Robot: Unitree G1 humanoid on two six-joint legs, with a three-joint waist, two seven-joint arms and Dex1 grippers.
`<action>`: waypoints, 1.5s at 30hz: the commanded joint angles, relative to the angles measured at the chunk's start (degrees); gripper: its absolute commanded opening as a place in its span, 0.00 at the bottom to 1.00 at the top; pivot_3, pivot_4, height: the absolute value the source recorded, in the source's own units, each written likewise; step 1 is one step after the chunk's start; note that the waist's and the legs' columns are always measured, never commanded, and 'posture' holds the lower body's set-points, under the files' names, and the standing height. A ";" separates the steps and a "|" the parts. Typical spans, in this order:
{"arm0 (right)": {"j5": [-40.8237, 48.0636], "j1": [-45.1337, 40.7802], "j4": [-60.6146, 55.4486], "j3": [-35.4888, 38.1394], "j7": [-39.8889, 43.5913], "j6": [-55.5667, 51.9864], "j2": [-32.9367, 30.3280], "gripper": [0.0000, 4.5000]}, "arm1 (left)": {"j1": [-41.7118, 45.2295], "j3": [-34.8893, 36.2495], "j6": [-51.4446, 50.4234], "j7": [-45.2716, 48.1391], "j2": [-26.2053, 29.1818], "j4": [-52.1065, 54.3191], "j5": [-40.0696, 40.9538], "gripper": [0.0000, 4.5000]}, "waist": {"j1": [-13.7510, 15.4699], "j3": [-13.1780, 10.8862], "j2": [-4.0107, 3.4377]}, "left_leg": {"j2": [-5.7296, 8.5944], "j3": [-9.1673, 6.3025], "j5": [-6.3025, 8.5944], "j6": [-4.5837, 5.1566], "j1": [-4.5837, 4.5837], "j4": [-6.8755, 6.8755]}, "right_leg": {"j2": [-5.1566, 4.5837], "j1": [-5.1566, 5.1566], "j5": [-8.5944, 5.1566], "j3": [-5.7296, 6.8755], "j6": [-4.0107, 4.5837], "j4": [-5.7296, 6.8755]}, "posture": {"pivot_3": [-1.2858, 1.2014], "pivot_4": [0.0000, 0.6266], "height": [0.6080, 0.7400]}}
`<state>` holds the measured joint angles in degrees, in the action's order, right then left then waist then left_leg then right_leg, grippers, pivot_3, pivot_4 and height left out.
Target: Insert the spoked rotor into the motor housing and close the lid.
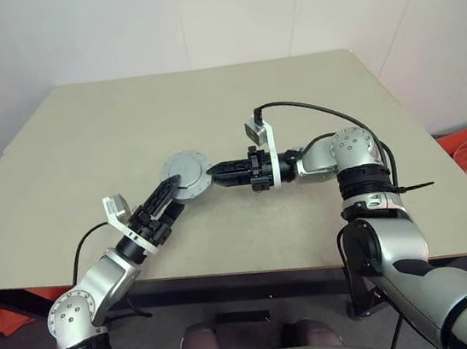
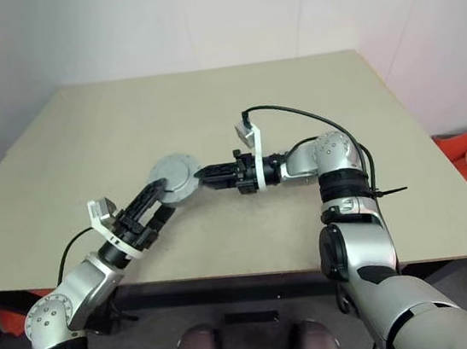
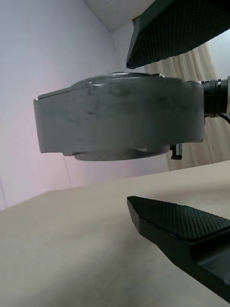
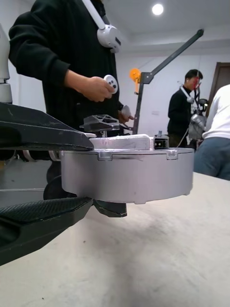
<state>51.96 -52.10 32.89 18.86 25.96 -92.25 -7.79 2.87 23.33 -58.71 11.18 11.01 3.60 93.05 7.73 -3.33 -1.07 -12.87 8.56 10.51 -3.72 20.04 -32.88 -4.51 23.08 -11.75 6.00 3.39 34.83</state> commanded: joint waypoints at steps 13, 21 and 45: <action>4.03 -1.27 -2.39 0.73 0.06 -0.25 -0.06 0.26 | 0.49 -1.60 3.45 3.42 1.22 3.25 2.04 1.00 | 0.01 0.01 0.02 | 0.00 -0.02 -0.01 -0.01 -0.04 -0.13 | 0.01 -0.09 0.02 -0.05 -0.06 0.00 | 0.52 0.00 1.00; 3.81 -1.09 -2.55 0.75 -0.10 -0.25 0.09 0.26 | 1.49 -1.95 4.34 2.95 1.24 3.16 2.53 0.96 | 0.03 0.01 0.02 | 0.00 -0.02 -0.01 -0.01 -0.02 -0.13 | 0.04 -0.09 0.03 -0.08 -0.07 0.02 | 0.52 0.00 1.00; 1.68 0.94 -7.65 -0.10 0.16 0.02 1.90 0.42 | 1.20 -3.48 5.07 3.56 2.11 3.00 2.34 0.46 | 0.07 0.03 0.05 | -0.01 -0.02 -0.01 -0.02 -0.03 -0.15 | 0.11 -0.09 0.05 -0.20 -0.09 0.04 | 0.52 0.00 1.00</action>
<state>52.91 -50.62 28.09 18.99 25.22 -91.96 -6.63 3.24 20.51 -53.56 13.56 12.54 4.88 94.88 7.80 -3.30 -1.01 -12.88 8.53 10.50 -3.74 20.00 -33.03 -4.40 22.98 -11.70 5.79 3.30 34.87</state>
